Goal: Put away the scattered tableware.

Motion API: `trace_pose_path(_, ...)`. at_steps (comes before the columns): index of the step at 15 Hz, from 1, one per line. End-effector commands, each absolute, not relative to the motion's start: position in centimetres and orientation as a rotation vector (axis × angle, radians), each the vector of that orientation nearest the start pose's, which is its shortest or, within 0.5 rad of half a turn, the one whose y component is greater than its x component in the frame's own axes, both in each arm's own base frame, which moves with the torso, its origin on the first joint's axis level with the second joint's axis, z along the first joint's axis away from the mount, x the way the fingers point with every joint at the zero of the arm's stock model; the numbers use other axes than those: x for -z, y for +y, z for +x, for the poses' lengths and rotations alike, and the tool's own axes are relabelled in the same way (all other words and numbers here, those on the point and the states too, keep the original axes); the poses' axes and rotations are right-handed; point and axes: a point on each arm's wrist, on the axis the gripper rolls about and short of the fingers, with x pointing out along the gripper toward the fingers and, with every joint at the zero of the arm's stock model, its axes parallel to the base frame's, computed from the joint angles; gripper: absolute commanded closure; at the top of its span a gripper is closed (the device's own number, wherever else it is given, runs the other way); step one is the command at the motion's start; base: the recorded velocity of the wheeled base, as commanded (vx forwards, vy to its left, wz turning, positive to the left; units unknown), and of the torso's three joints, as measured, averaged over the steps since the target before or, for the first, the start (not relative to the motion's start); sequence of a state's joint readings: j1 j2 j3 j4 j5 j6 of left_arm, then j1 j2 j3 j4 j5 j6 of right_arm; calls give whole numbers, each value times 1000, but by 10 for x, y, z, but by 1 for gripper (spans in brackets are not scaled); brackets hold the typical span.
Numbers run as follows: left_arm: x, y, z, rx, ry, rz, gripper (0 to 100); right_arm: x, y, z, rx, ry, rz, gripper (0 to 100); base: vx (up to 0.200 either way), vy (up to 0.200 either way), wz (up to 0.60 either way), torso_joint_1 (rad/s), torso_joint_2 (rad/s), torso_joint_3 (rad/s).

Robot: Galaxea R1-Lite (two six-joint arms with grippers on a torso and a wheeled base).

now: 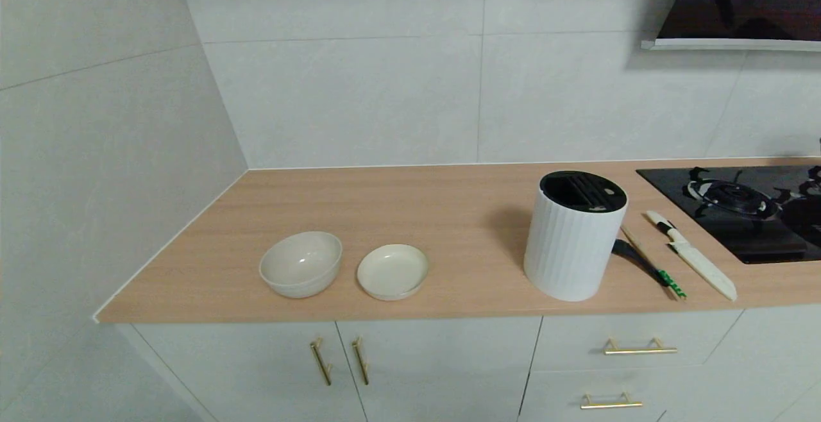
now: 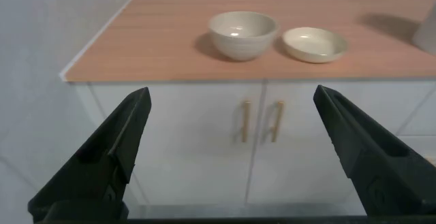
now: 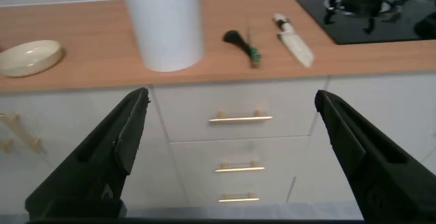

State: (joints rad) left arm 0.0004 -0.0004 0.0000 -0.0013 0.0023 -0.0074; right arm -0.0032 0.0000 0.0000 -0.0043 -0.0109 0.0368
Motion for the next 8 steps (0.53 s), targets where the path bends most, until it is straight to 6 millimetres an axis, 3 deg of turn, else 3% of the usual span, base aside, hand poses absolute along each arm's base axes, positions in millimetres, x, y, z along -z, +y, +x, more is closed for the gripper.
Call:
trace_pose_path(1,-76,0,-23,-5,-2,-8,0,-76,0,-23,14,-5,37,0,0,200,0,2,2,2)
trace_pose_path(8,-76,0,-23,-3,-2,-8,0,-76,0,-23,14,-3,37,0,0,200,0,2,2,2)
